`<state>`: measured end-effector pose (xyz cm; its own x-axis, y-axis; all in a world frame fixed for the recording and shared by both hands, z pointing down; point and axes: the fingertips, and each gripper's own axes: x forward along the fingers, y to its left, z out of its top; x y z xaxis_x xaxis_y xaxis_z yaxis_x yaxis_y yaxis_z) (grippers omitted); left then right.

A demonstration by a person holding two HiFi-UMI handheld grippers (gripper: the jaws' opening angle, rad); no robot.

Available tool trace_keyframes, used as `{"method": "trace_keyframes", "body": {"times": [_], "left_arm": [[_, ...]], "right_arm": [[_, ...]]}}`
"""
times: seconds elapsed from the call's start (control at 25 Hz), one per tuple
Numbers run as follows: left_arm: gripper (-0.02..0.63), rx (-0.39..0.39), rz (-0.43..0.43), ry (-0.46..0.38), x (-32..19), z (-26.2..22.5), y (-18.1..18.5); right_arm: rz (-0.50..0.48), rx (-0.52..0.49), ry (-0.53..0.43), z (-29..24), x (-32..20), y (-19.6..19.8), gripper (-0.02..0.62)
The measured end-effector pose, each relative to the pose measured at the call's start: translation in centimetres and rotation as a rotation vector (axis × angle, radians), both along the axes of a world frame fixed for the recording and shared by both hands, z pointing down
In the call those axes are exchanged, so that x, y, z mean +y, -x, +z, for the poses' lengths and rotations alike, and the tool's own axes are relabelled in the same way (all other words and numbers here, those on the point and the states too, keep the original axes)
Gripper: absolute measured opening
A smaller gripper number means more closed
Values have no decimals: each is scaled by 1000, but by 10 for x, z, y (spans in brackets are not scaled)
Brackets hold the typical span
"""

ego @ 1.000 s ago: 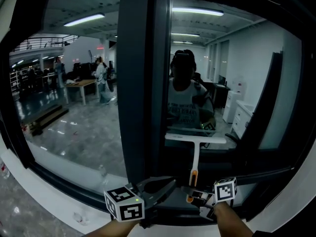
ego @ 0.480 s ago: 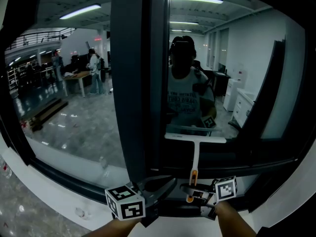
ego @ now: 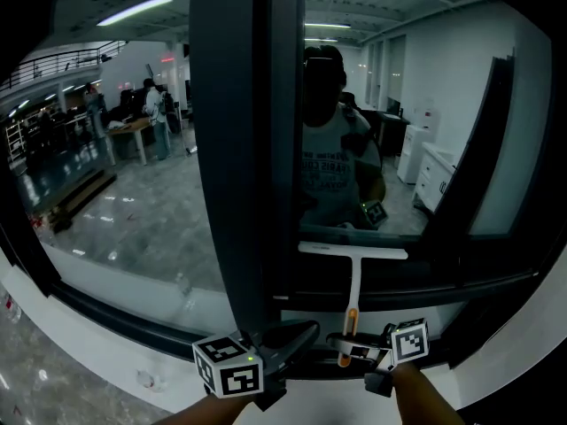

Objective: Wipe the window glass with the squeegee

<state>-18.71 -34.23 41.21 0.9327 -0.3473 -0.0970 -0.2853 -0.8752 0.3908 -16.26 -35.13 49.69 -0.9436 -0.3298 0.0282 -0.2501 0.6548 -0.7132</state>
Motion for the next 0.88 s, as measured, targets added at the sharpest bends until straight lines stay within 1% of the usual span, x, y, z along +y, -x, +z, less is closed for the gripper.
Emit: {"method": "trace_keyframes", "body": {"times": [0.12, 0.36, 0.48, 0.68, 0.8, 0.88], "left_arm": [[-2, -3, 20, 9, 0, 8, 2], [-3, -15, 68, 0, 8, 18, 8], [-2, -7, 94, -7, 19, 17, 12], [-2, -19, 95, -67, 46, 4, 21], [-2, -30, 87, -90, 76, -4, 23], [-2, -26, 80, -87, 101, -3, 22]], "right_arm": [[17, 1, -9, 2, 1, -1, 21], [64, 8, -100, -14, 13, 2, 21], [88, 34, -133, -23, 27, 2, 21], [78, 70, -213, -45, 66, 11, 21], [55, 69, -241, -53, 100, 12, 21], [35, 58, -248, -55, 127, 11, 23]]}}
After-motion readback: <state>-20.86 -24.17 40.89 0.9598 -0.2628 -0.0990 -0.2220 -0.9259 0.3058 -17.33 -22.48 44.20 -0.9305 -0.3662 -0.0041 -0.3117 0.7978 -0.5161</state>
